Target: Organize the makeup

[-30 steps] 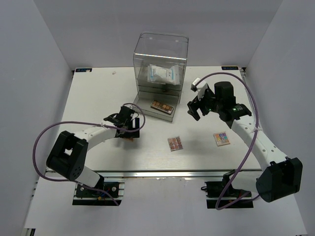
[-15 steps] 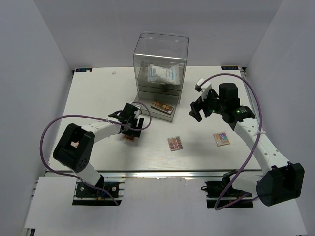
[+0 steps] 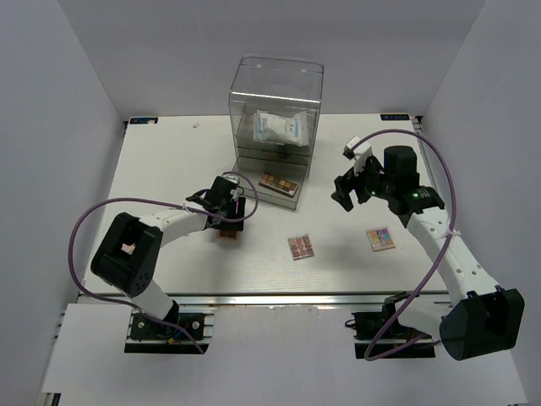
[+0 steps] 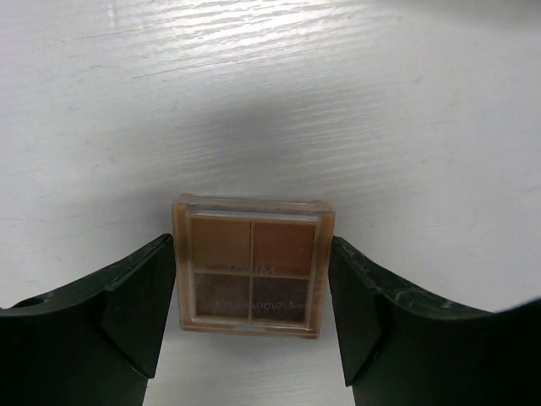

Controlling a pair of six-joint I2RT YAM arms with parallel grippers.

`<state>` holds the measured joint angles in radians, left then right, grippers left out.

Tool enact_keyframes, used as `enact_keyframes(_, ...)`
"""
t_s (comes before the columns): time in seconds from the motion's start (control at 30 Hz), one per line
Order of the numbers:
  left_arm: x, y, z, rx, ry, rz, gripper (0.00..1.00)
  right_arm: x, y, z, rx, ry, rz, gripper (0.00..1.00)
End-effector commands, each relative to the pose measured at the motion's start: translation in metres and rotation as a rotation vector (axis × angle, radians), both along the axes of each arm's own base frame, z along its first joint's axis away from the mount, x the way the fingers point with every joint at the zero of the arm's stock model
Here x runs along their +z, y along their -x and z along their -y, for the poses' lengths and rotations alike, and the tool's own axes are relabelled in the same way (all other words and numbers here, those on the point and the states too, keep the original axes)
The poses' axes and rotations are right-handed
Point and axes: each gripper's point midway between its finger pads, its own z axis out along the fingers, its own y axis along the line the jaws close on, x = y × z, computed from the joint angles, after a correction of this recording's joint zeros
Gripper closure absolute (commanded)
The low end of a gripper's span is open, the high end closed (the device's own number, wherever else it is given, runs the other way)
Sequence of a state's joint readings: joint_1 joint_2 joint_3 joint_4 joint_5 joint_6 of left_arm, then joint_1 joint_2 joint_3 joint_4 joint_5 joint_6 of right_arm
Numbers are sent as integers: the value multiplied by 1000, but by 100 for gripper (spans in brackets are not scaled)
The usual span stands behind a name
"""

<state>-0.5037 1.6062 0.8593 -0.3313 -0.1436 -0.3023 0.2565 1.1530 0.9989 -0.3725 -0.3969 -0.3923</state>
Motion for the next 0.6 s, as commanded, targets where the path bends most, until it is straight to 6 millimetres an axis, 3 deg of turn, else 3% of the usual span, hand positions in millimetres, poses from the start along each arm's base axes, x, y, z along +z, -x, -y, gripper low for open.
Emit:
enact_keyframes(0.0, 46, -17, 29, 68, 201, 101, 84, 9, 5, 5, -12, -25, 18, 11)
enact_keyframes(0.17, 92, -42, 48, 127, 345, 220, 88, 6, 10, 9, -14, -25, 4, 12)
enact_keyframes(0.3, 131, -76, 61, 133, 395, 335, 88, 3, 14, 9, -9, -29, 0, 14)
enact_keyframes(0.37, 128, -91, 62, 144, 362, 349, 88, 1, 17, 10, -8, -32, -7, 14)
enact_keyframes(0.4, 140, -102, 65, 142, 362, 379, 88, 1, 17, 9, -6, -34, -7, 14)
enact_keyframes(0.57, 138, -139, 71, 146, 285, 406, 85, 0, 19, 11, -9, -35, -4, 15)
